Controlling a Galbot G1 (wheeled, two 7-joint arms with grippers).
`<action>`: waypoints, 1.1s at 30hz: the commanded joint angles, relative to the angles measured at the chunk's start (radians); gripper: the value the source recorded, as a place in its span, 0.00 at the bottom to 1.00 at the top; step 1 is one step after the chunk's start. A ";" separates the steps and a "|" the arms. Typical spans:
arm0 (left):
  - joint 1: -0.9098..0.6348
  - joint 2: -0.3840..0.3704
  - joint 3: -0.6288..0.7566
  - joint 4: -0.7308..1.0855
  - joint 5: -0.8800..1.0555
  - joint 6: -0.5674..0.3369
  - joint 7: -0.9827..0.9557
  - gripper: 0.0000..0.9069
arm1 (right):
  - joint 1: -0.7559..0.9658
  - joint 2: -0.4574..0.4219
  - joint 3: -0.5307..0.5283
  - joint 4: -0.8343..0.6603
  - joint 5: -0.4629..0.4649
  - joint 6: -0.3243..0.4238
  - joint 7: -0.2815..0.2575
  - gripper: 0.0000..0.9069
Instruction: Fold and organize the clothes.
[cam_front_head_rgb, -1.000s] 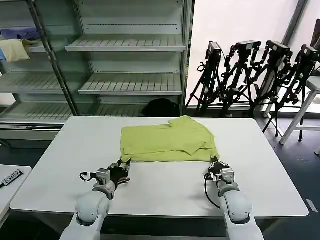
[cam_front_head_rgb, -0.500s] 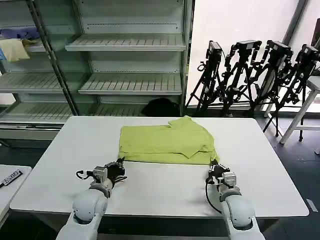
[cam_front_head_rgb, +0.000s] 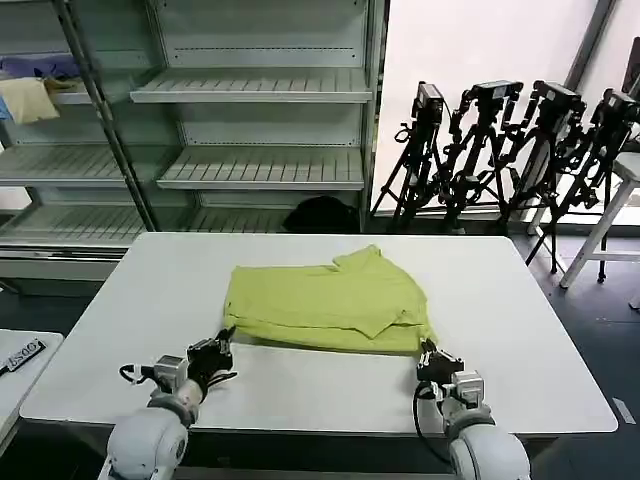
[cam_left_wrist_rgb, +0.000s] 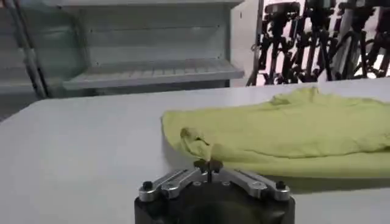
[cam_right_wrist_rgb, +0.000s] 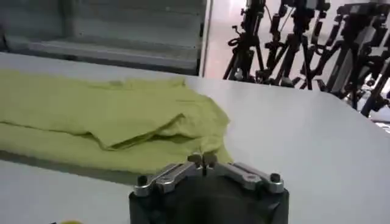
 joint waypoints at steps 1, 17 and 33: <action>0.220 0.004 -0.053 -0.125 -0.021 -0.023 -0.004 0.00 | -0.148 -0.009 -0.001 0.150 0.004 -0.009 -0.011 0.00; 0.336 -0.027 -0.069 -0.123 0.022 -0.121 -0.116 0.01 | -0.191 -0.008 -0.020 0.134 -0.042 -0.008 -0.028 0.00; 0.310 -0.027 -0.072 -0.127 0.050 -0.117 -0.150 1.00 | -0.227 0.001 -0.031 0.172 -0.051 -0.004 -0.017 1.00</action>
